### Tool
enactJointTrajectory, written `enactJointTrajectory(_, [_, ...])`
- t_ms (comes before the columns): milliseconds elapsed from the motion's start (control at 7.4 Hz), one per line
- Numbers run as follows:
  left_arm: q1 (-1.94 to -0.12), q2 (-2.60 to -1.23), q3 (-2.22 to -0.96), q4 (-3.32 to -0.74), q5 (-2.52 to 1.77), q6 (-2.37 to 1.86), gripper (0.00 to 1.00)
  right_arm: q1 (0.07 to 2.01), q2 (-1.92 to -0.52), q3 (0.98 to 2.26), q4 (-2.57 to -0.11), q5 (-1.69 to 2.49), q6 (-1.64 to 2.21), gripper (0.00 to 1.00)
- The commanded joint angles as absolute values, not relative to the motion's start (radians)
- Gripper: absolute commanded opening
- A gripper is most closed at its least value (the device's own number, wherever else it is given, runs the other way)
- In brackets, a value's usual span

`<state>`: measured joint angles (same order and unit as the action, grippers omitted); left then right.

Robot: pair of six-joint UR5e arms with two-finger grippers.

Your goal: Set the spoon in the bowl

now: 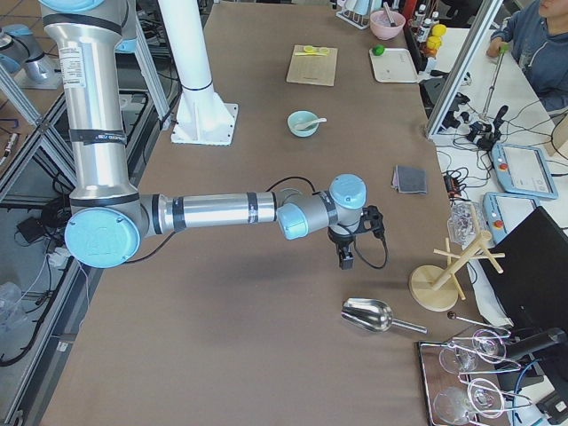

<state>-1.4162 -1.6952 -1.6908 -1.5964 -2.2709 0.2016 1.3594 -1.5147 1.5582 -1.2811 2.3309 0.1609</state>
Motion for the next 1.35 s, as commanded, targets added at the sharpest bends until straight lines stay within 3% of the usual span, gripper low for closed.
enactJointTrajectory(0, [-1.456, -1.582, -1.747, -1.581, -2.304, 0.256, 0.99, 1.428, -1.537, 1.523, -1.282, 2.347, 0.074, 1.0])
enactJointTrajectory(1216, [-1.456, -1.575, -1.735, -1.614, -2.309, 0.207, 0.99, 1.445, -1.529, 1.508, -1.273, 2.345, 0.061, 1.0])
